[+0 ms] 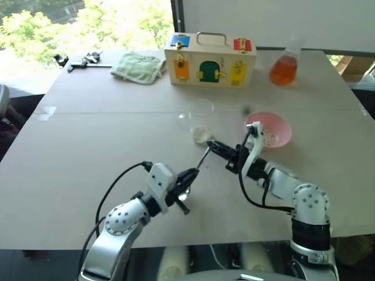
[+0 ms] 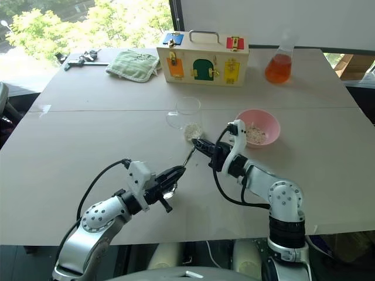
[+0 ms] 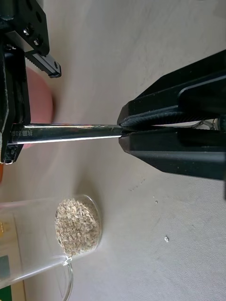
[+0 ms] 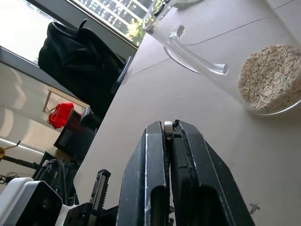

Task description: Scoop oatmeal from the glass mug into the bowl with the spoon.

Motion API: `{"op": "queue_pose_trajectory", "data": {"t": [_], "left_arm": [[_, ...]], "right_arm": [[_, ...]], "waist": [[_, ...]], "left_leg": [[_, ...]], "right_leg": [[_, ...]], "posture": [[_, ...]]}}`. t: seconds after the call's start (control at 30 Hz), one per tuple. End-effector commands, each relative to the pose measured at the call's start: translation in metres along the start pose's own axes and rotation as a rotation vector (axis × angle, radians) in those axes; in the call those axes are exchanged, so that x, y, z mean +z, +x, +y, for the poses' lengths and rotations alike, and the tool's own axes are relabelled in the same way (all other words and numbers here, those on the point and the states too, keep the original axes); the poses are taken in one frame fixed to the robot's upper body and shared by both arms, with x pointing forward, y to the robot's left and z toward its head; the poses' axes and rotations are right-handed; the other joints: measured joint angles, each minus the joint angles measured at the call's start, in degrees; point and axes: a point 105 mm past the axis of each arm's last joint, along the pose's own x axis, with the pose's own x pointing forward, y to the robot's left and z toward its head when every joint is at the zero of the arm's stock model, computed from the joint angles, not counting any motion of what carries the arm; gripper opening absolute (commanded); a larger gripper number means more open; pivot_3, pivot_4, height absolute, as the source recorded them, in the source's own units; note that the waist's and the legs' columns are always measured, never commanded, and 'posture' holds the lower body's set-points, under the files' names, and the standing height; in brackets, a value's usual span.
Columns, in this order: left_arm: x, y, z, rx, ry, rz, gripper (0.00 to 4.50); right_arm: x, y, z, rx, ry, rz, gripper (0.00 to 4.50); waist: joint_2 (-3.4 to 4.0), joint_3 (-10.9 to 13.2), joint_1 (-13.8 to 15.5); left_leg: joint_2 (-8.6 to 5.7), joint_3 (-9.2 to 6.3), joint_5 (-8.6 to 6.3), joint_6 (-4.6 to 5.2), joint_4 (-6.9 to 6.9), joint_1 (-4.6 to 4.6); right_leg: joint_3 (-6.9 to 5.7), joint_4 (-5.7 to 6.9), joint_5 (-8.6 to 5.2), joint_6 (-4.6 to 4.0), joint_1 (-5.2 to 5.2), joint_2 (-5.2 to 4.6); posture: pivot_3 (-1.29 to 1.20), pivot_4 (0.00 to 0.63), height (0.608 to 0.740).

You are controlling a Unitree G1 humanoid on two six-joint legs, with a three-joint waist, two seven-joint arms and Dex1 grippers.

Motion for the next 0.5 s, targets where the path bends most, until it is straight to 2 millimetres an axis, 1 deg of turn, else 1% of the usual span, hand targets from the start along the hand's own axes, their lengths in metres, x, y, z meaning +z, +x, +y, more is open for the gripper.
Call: {"op": "queue_pose_trajectory", "data": {"t": [0.03, 0.17, 0.5], "left_arm": [[0.0159, -0.0029, 0.0026, 0.007, 0.048, -0.064, 0.00], [0.0153, -0.0049, 0.0036, 0.004, 0.048, -0.064, 0.00], [0.0146, -0.0048, 0.0099, -0.019, 0.054, -0.055, 0.00]], "right_arm": [[0.0009, -0.0018, 0.0069, 0.034, -0.005, 0.018, 0.04], [-0.0027, -0.0044, 0.0084, 0.045, 0.006, 0.046, 0.04], [-0.0042, -0.0100, 0.0077, 0.046, 0.018, 0.079, 0.04]], "waist": [[0.00, 0.0, 0.0], [0.00, 0.0, 0.0], [0.01, 0.0, 0.0]], "left_leg": [[0.00, 0.00, 0.00, 0.00, 0.00, 0.00], [0.00, -0.01, 0.00, 0.00, 0.00, -0.02], [0.00, -0.01, 0.00, 0.01, 0.00, -0.05]], "right_leg": [[0.00, 0.00, 0.00, 0.00, 0.00, 0.00], [0.00, -0.01, 0.00, 0.00, -0.01, 0.00], [-0.02, -0.02, 0.00, 0.00, -0.04, -0.01]], "posture": [[0.00, 0.150, 0.740], [0.00, 0.150, 0.740], [0.00, 0.150, 0.740]]}}
